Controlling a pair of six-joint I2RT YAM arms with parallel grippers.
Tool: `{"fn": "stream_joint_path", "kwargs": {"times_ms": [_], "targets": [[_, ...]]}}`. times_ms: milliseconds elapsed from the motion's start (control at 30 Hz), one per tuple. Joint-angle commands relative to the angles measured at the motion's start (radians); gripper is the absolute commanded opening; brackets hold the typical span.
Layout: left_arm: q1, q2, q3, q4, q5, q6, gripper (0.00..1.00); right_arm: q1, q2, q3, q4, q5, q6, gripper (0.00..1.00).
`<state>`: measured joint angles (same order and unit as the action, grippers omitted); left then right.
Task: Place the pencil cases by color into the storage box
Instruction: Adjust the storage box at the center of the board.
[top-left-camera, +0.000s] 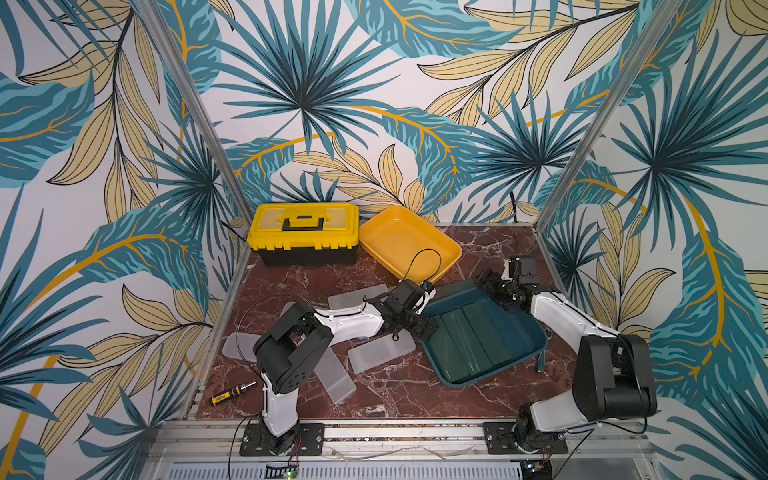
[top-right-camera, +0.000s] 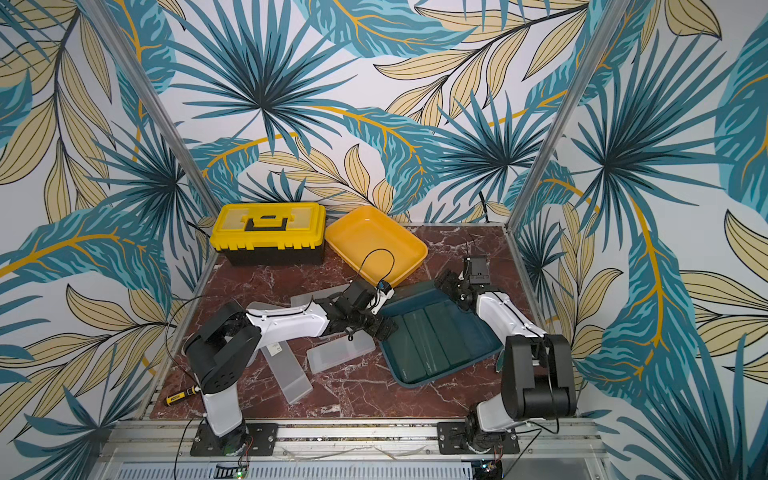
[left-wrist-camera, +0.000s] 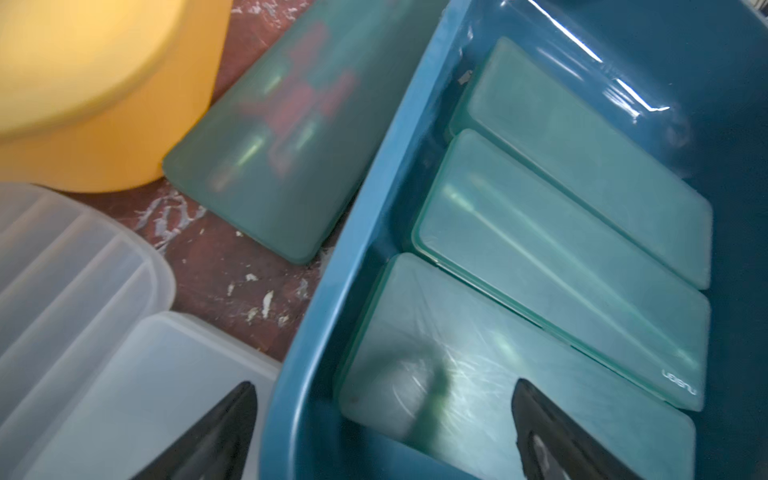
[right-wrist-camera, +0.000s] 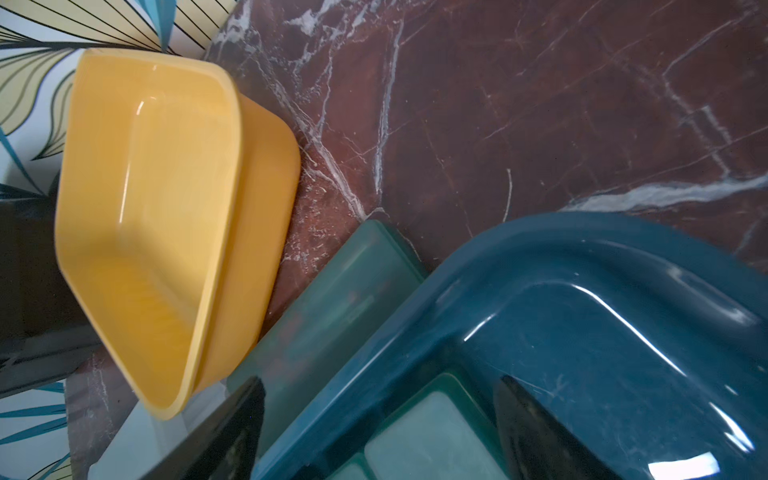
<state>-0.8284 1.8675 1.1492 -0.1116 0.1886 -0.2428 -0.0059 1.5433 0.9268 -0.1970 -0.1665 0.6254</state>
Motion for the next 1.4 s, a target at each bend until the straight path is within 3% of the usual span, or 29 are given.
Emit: {"fn": "stream_joint_path", "kwargs": {"times_ms": [0,567,1000,1367], "targets": [[-0.014,-0.035,0.027,0.030,0.039,0.003,0.96,-0.005,0.037,0.025,0.045,-0.005,0.003,0.87],[-0.084,-0.027,0.044,0.041,0.086,-0.020,0.96,-0.005,0.199,0.229,0.041,-0.025,-0.045,0.86],[-0.100,-0.011,0.116,0.052,0.162,-0.006,0.96,-0.007,0.131,0.238,-0.006,0.019,-0.124,0.86],[-0.062,-0.199,0.010,0.047,-0.065,0.090,0.96,-0.008,-0.061,0.163,-0.086,0.029,-0.186,0.86]]}}
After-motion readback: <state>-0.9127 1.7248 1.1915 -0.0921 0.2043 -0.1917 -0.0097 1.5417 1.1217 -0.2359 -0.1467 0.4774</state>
